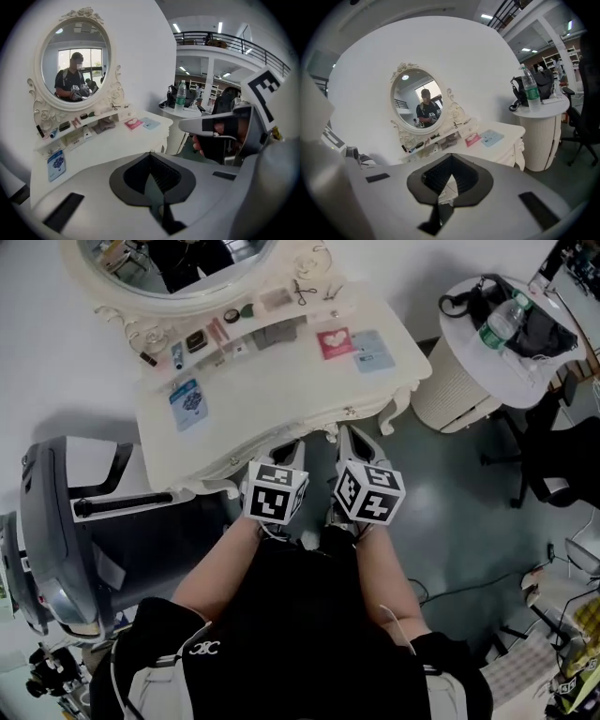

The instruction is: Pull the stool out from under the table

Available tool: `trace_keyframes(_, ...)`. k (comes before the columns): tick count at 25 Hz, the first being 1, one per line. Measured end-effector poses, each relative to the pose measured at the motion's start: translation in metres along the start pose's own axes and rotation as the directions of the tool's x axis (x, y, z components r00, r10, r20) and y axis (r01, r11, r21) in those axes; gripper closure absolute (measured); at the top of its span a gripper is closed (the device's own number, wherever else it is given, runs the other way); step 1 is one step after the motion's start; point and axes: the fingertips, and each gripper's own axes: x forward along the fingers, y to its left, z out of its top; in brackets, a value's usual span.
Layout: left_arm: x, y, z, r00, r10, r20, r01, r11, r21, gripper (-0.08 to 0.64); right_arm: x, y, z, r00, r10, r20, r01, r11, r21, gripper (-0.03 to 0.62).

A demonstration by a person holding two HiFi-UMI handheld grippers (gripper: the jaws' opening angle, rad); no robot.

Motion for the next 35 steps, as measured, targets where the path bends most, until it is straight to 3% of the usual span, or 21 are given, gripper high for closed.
trace_keyframes(6,0.011,-0.001,-0.018,0.996,-0.062,-0.058,0.066,0.995,0.071,0.557,-0.004,-0.029,-0.020,0.992,-0.124,0.020,0.122,0.990,0.076,0.584)
trace_keyframes(11,0.019,0.004,-0.044,0.987,-0.106,-0.122,0.121,0.985,0.126,0.557,-0.006,-0.031,-0.070,0.982,-0.185,-0.023,0.186,0.971,0.150,0.584)
trace_keyframes(18,0.042,0.003,-0.120,0.948,-0.146,-0.281,0.203,0.962,0.183,0.557,0.003,-0.046,-0.145,0.967,-0.241,-0.076,0.252,0.946,0.205,0.584)
trace_keyframes(23,0.074,0.009,-0.172,0.924,-0.149,-0.351,0.229,0.953,0.197,0.557,0.030,-0.060,-0.208,0.968,-0.229,-0.106,0.249,0.938,0.243,0.584)
trace_keyframes(31,0.170,0.023,-0.236,0.915,-0.112,-0.388,0.215,0.948,0.236,0.557,0.104,-0.101,-0.308,0.977,-0.180,-0.113,0.203,0.946,0.252,0.584)
trace_keyframes(35,0.215,0.041,-0.269,0.903,-0.060,-0.426,0.197,0.938,0.286,0.557,0.130,-0.121,-0.353,0.982,-0.127,-0.137,0.169,0.919,0.355,0.584)
